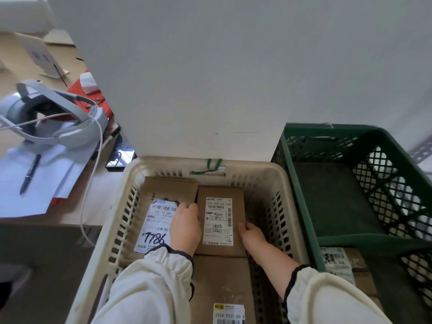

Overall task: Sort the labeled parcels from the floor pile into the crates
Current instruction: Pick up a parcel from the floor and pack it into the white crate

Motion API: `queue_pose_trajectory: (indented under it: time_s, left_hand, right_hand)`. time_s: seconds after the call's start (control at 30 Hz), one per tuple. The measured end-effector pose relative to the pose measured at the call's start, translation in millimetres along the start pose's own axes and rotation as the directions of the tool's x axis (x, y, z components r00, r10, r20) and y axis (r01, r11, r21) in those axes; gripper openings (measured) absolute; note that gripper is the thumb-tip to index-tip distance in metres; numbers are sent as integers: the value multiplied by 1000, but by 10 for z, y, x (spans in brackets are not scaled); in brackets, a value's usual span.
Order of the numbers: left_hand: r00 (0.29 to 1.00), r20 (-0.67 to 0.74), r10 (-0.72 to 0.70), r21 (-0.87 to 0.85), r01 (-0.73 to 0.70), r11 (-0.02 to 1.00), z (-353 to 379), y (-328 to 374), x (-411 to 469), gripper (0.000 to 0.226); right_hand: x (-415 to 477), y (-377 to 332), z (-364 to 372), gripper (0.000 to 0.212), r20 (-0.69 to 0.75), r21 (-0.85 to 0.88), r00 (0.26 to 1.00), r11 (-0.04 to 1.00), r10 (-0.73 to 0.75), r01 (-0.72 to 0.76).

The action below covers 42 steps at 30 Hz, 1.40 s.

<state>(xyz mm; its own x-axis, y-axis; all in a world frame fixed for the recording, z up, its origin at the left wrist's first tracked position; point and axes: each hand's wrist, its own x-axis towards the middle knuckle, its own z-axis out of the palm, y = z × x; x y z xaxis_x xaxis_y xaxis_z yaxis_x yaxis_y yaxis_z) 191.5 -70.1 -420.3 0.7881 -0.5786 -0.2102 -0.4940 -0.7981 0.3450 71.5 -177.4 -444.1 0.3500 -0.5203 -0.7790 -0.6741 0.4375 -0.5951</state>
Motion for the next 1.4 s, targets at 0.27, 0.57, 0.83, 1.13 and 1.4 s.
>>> queue_pose_trajectory:
  time_s: [0.27,0.57,0.83,1.13,1.4]
  left_hand:
    - [962,242,-126,-454,227,862,-341,106,-256,50]
    - [919,337,-204,-545,367,754,-1191,321,-1282,49]
    - [899,252,-359,-634,433,640,-1824,-206,-2500,30]
    - [679,131,-723,-808,495,319,-2275,-1880,-4972,30]
    - [252,134,-958,-859,512,15,-2015,-2716,-8378,31]
  right_hand:
    - [-887,-261,-346,61,52,10,998,1000,-29,29]
    - [-1884,-539,-355,51,270,-81,961,994,-51,75]
    - [-2782,-420,134,30,440,-246,891,940,-108,235]
    - [-4151,320,1627,31,688,-430,722,760,-74,487]
    - [-6217,2316,3194,24,879,-469,440,506,185,724]
